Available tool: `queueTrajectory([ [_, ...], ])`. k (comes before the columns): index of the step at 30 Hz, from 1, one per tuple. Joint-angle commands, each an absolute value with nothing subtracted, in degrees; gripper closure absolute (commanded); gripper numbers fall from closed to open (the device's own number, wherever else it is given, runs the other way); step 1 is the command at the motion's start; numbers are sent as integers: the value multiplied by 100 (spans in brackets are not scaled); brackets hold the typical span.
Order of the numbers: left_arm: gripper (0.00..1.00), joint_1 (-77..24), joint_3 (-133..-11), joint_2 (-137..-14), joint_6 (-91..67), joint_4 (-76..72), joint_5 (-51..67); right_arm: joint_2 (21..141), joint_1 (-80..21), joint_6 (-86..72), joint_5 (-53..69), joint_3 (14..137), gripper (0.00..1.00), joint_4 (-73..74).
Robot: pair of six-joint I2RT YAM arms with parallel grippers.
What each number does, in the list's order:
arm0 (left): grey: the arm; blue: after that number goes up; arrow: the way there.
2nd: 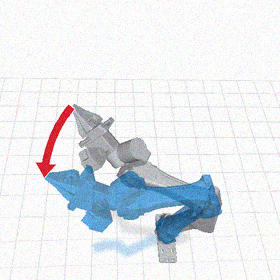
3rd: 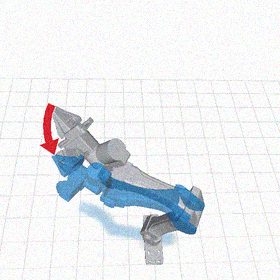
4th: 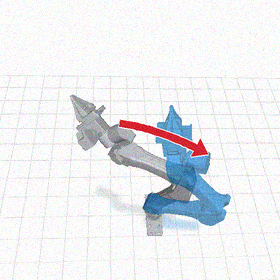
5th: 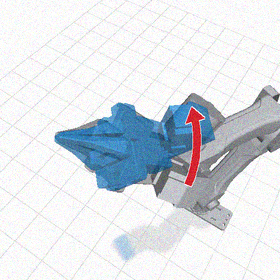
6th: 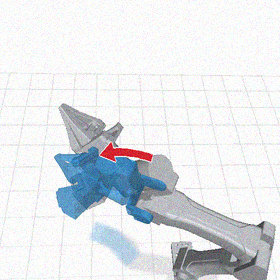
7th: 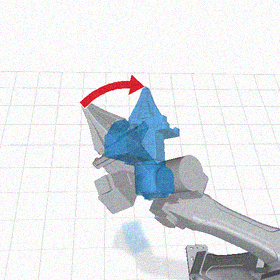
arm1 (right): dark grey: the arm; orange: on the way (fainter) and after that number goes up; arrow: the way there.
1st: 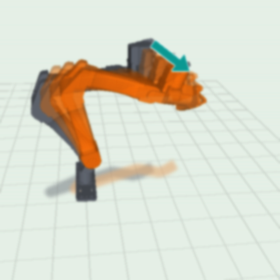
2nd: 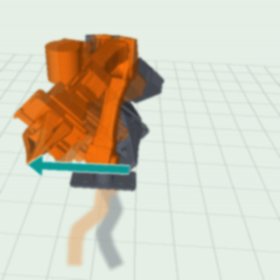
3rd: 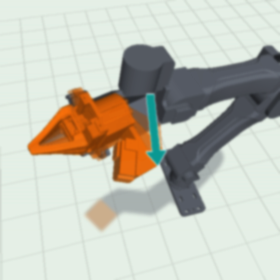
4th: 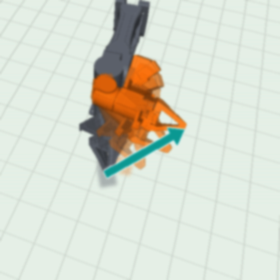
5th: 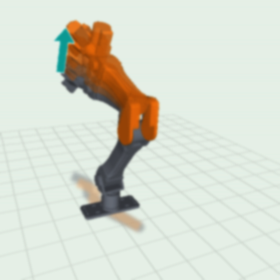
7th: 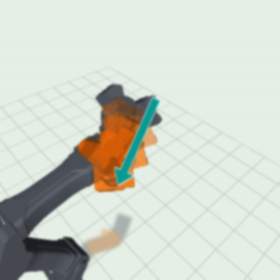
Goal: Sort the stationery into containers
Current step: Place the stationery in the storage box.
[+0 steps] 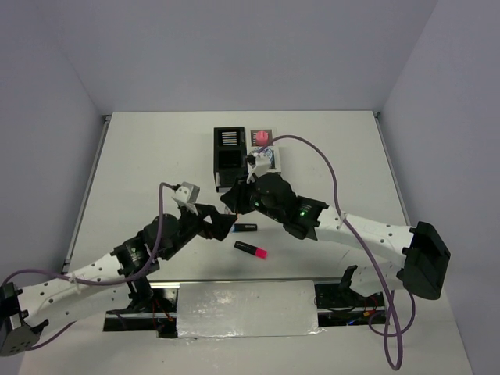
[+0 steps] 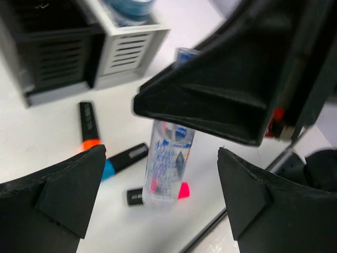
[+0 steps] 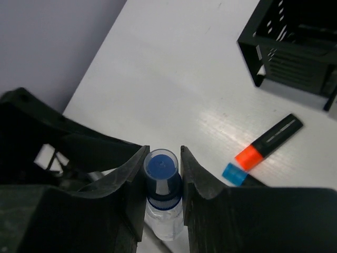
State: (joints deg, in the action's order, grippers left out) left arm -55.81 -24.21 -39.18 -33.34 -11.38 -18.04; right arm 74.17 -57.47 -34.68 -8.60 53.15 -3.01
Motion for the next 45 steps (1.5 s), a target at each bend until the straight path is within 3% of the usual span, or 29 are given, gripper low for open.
queueTrajectory([
  [1, 1, -5590, -3547, -4121, -4058, 909, -2767, 7549, -5617, -2638, -1624, 5764, 100, -729],
  [5, 1, -5581, -4454, -4184, -5131, 3266, -3471, 8234, -5178, -1875, -1845, 6625, 100, -991],
  [8, 1, -5581, -5009, -4070, -4854, 4104, -2992, 8866, -4897, -1372, -1960, 7293, 100, -1326],
  [15, 1, -5581, -5011, -3394, -3411, 3648, -1153, 10440, -4246, -810, -1819, 9208, 100, -1502],
  [23, 1, -5599, -4649, -2865, -3401, 3559, -1257, 12003, -3648, -720, -1232, 11010, 100, -1117],
  [33, 1, -5599, -4605, -3041, -3331, 3481, -1195, 12102, -3586, -791, -721, 10389, 98, -1565],
  [36, 1, -5607, -4606, -3111, -3322, 3472, -1160, 12155, -3577, -721, -720, 10336, 85, -1503],
  [39, 1, -5599, -4623, -3164, -3331, 3489, -1186, 12155, -3577, -712, -729, 10240, 81, -1503],
  [41, 1, -5599, -4632, -3173, -3340, 3498, -1204, 12129, -3577, -721, -729, 10099, 52, -1582],
  [42, 1, -5599, -4632, -3173, -3349, 3507, -1213, 12094, -3577, -721, -721, 10046, 24, -1634],
  [44, 1, -5599, -4641, -3173, -3392, 3524, -1318, 12024, -3560, -782, -738, 9923, 13, -1652],
  [45, 1, -5599, -4658, -3190, -3427, 3568, -1379, 11980, -3577, -791, -747, 9888, 1, -1661],
])
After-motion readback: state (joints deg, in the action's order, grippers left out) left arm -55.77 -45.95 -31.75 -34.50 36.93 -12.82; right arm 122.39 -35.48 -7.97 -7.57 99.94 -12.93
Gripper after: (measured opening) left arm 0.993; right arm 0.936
